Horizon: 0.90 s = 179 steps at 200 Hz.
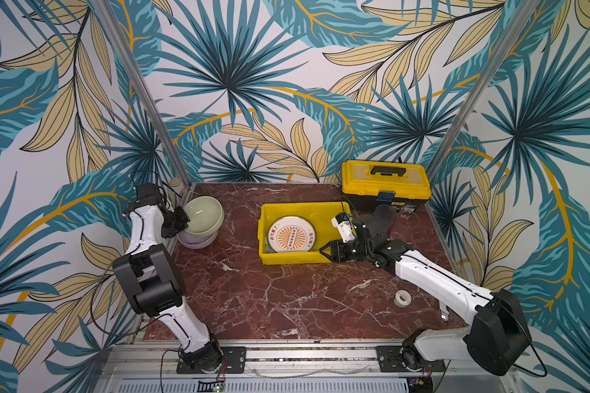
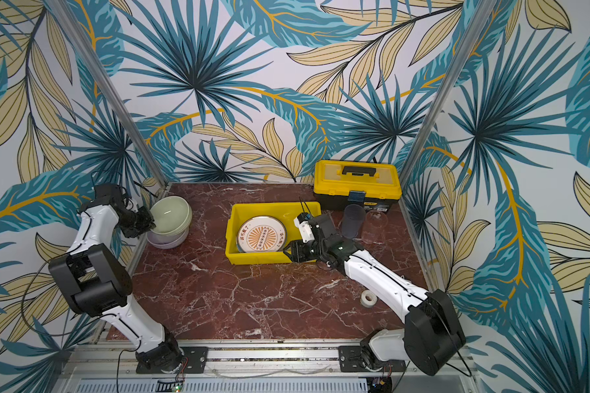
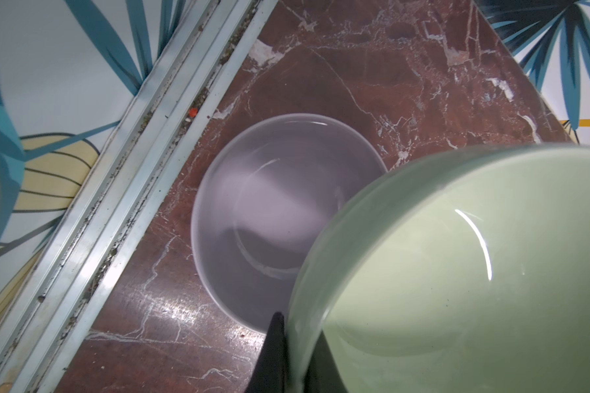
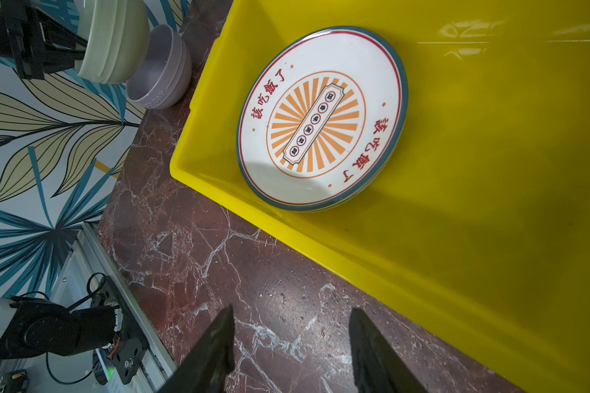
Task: Place the mixed dishes into the plastic bin
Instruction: 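Pinch the pale green bowl rim with the left gripper and lift, then carry the pale green bowl over the bin with the left gripper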
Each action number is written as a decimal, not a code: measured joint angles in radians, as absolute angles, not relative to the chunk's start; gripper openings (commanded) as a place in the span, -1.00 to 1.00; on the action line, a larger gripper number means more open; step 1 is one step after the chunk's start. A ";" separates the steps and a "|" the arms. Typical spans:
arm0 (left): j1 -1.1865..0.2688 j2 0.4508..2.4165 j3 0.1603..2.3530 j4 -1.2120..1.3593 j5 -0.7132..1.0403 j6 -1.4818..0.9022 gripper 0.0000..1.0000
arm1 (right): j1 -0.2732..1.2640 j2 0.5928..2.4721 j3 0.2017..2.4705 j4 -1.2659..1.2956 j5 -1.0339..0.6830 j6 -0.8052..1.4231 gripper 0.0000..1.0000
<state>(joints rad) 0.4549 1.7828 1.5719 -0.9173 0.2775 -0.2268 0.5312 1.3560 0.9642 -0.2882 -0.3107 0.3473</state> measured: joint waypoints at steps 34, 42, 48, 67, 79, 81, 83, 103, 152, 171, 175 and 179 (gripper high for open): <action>0.383 1.739 1.596 -0.928 0.281 -0.213 -1.00 | 0.531 1.349 0.963 -0.290 -0.295 0.347 0.11; 0.368 1.730 1.605 -0.930 0.286 -0.213 -1.00 | 0.531 1.342 0.961 -0.290 -0.291 0.347 0.11; 0.355 1.719 1.613 -0.931 0.294 -0.213 -1.00 | 0.531 1.335 0.959 -0.290 -0.287 0.347 0.11; 0.318 1.683 1.626 -0.932 0.308 -0.216 -1.00 | 0.531 1.312 0.950 -0.291 -0.276 0.348 0.12; 0.295 1.662 1.631 -0.937 0.314 -0.216 -1.00 | 0.531 1.300 0.945 -0.291 -0.270 0.348 0.11; 0.290 1.657 1.633 -0.939 0.315 -0.216 -1.00 | 0.531 1.299 0.944 -0.291 -0.269 0.348 0.11; 0.286 1.654 1.634 -0.940 0.315 -0.216 -1.00 | 0.531 1.297 0.944 -0.291 -0.268 0.348 0.11; 0.244 1.630 1.641 -0.948 0.319 -0.216 -1.00 | 0.531 1.281 0.936 -0.294 -0.251 0.348 0.11; 0.084 1.617 1.641 -0.971 0.290 -0.230 -1.00 | 0.531 1.230 0.902 -0.297 -0.207 0.354 0.12; 0.016 1.617 1.641 -0.974 0.282 -0.239 -1.00 | 0.531 1.211 0.888 -0.298 -0.192 0.360 0.11; 0.003 1.617 1.641 -0.975 0.280 -0.240 -1.00 | 0.531 1.206 0.884 -0.297 -0.189 0.361 0.11; -0.011 1.617 1.641 -0.976 0.276 -0.242 -1.00 | 0.531 1.202 0.881 -0.298 -0.186 0.363 0.11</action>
